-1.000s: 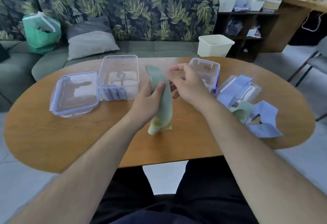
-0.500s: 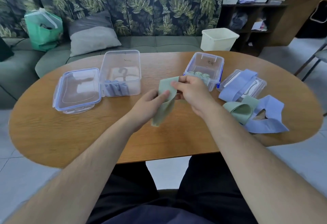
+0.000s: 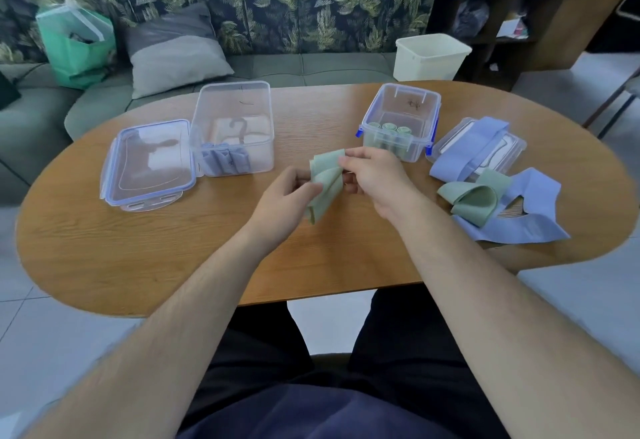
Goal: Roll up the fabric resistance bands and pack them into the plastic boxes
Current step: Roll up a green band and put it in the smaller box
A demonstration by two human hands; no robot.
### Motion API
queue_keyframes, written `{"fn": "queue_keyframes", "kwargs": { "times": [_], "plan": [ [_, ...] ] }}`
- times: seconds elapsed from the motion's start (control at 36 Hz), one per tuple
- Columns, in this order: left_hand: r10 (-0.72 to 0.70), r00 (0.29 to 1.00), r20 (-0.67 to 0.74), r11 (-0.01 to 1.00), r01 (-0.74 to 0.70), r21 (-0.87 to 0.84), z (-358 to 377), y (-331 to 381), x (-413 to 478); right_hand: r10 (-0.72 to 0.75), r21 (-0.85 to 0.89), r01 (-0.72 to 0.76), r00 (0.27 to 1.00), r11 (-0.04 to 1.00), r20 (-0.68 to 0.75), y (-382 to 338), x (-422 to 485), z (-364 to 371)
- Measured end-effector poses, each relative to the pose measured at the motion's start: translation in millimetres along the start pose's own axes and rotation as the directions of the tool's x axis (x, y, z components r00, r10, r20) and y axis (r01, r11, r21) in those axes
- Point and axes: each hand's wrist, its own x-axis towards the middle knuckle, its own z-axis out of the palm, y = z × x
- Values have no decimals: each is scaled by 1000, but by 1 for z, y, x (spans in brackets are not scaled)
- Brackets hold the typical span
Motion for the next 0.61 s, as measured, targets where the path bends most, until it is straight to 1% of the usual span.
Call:
{"fn": "queue_keyframes", "kwargs": {
  "times": [0.22, 0.33, 0.42, 0.47, 0.61],
  "plan": [
    [28, 994, 106, 996, -18, -91, -9, -15, -11, -9, 36, 12, 995, 999, -104, 4, 1, 2],
    [55, 986, 158, 996, -44, -75, -16, -19, -12, -2, 29, 5, 993, 1000, -118, 7, 1, 2],
    [69, 975, 212, 993, -47, -109, -21, -20, -12, 6, 28, -2, 992, 1000, -123, 8, 2, 2],
    [93, 979, 180, 994, -80, -75, -20, -19, -13, 5, 23, -2, 993, 1000, -121, 8, 2, 3],
    [140, 990, 4, 989, -140, 43, -9, -18, -13, -5, 7, 6, 992, 1000, -128, 9, 0, 8]
  ]
}}
